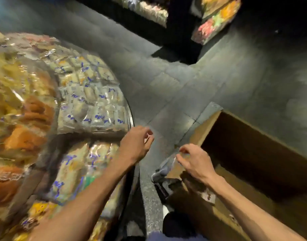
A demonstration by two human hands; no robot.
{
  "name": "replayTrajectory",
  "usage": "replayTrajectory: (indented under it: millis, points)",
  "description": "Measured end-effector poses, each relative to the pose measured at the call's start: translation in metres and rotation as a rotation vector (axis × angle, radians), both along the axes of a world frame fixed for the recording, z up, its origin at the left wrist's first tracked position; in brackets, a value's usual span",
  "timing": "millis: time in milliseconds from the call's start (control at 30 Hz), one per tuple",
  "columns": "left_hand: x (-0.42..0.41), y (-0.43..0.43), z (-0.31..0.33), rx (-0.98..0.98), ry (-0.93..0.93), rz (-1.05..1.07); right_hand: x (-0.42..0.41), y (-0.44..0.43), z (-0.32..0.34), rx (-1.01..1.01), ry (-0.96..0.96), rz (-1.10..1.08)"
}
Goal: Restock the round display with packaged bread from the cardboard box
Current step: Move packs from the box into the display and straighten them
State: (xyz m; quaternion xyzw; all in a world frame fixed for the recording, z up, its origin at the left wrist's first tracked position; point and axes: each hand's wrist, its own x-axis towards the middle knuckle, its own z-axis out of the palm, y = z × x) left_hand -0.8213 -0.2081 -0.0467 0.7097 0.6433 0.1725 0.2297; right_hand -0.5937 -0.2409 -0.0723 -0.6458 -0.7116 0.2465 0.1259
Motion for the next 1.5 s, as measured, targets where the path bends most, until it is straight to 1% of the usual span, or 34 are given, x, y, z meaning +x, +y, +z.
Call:
replayTrajectory:
  millis: [67,133,233,300,367,500,600,667,700,800,900,967,1100,1200,1267,1333,1400,1500]
  points:
    - [0.062,0.007,-0.018,-0.013,0.010,-0.185,0.067,-0.021,-0.017,-0.023,-0.071,-0.146]
    - [0.123,0.008,-0.039,-0.059,0.027,-0.347,0.125,-0.044,-0.042,-0.110,-0.158,-0.266]
    - [0.205,0.007,-0.077,-0.162,0.078,-0.521,0.195,-0.073,-0.086,-0.343,-0.210,-0.405]
    - [0.246,0.007,-0.110,-0.226,0.122,-0.604,0.233,-0.086,-0.119,-0.510,-0.218,-0.449]
    - [0.272,0.004,-0.150,-0.347,0.198,-0.687,0.258,-0.102,-0.151,-0.656,-0.216,-0.451]
    - [0.304,-0.002,-0.231,-0.696,0.456,-0.852,0.281,-0.124,-0.206,-0.841,-0.202,-0.368]
    - [0.307,-0.010,-0.271,-0.848,0.530,-0.913,0.281,-0.131,-0.241,-0.894,-0.210,-0.256]
    - [0.297,-0.013,-0.291,-0.949,0.605,-0.930,0.270,-0.125,-0.259,-0.873,-0.219,-0.123]
    - [0.290,-0.013,-0.299,-0.982,0.676,-0.943,0.263,-0.119,-0.267,-0.839,-0.223,-0.048]
    - [0.272,-0.003,-0.316,-0.931,0.864,-0.995,0.237,-0.100,-0.291,-0.724,-0.268,0.118]
    - [0.267,0.003,-0.325,-0.833,0.972,-1.094,0.215,-0.095,-0.310,-0.726,-0.341,0.188]
    - [0.265,0.002,-0.332,-0.760,1.010,-1.141,0.208,-0.096,-0.320,-0.748,-0.374,0.207]
    - [0.260,-0.002,-0.342,-0.688,0.988,-1.131,0.203,-0.092,-0.332,-0.752,-0.383,0.234]
    - [0.264,-0.008,-0.346,-0.651,0.963,-1.055,0.195,-0.090,-0.334,-0.810,-0.293,0.189]
    - [0.265,-0.007,-0.348,-0.634,0.976,-1.046,0.193,-0.090,-0.335,-0.881,-0.213,0.169]
    - [0.263,-0.005,-0.353,-0.675,0.970,-1.062,0.197,-0.091,-0.334,-0.923,-0.148,0.150]
    - [0.260,-0.005,-0.356,-0.730,0.923,-1.098,0.203,-0.092,-0.334,-0.943,-0.103,0.115]
    - [0.260,-0.008,-0.354,-0.762,0.855,-1.146,0.218,-0.092,-0.330,-1.010,-0.001,-0.004]
